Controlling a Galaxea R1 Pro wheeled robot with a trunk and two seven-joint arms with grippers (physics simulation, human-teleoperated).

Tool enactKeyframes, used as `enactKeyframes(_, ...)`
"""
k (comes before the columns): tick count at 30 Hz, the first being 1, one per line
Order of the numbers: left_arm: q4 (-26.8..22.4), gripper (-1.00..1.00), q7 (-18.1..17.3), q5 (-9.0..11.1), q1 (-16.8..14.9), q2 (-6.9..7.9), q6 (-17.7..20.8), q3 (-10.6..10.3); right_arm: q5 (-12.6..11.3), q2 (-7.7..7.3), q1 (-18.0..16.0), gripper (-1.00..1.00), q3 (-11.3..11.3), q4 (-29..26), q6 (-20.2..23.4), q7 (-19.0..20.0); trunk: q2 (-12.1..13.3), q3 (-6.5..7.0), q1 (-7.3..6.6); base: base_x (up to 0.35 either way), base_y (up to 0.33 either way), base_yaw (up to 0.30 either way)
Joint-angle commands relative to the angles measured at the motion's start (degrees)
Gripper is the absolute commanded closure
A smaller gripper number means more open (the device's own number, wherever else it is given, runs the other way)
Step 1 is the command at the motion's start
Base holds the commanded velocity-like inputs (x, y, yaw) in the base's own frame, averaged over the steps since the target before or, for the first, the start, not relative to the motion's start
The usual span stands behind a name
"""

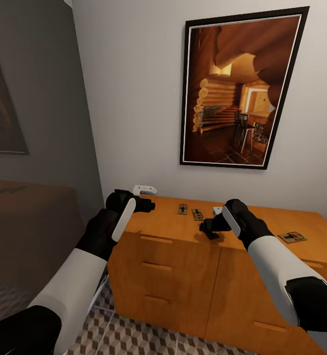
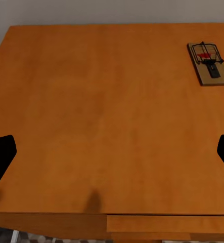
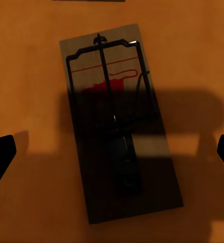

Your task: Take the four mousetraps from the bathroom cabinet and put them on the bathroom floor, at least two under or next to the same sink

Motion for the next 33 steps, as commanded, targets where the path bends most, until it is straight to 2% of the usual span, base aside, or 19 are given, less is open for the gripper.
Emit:
enactKeyframes(1,-0.03,-1.0,0.58,0.6,-0.05,0.0,0.17,-0.06,0.06,-0.08,-0.05,-1.0,0.32,-0.06,0.19,0.23,-0.04,-0.07,0.0,0.0,0.0,0.0)
enactKeyframes(6,-0.03,-1.0,0.61,0.6,-0.04,0.0,0.17,-0.06,0.02,-0.08,-0.05,-1.0,0.31,0.74,0.19,0.23,-0.04,-0.07,0.0,0.0,0.0,0.0)
enactKeyframes(19,-0.03,-1.0,0.61,0.6,-0.04,0.0,0.17,-0.06,0.46,-0.22,-0.05,-1.0,0.3,6.93,0.19,0.3,-0.04,-0.07,0.0,0.0,0.0,0.0)
enactKeyframes(33,-0.03,-1.0,0.61,0.6,-0.06,0.0,0.17,-0.06,0.46,-0.19,-0.05,-1.0,0.31,7.33,0.19,0.27,-0.04,-0.07,0.0,0.0,0.0,0.0)
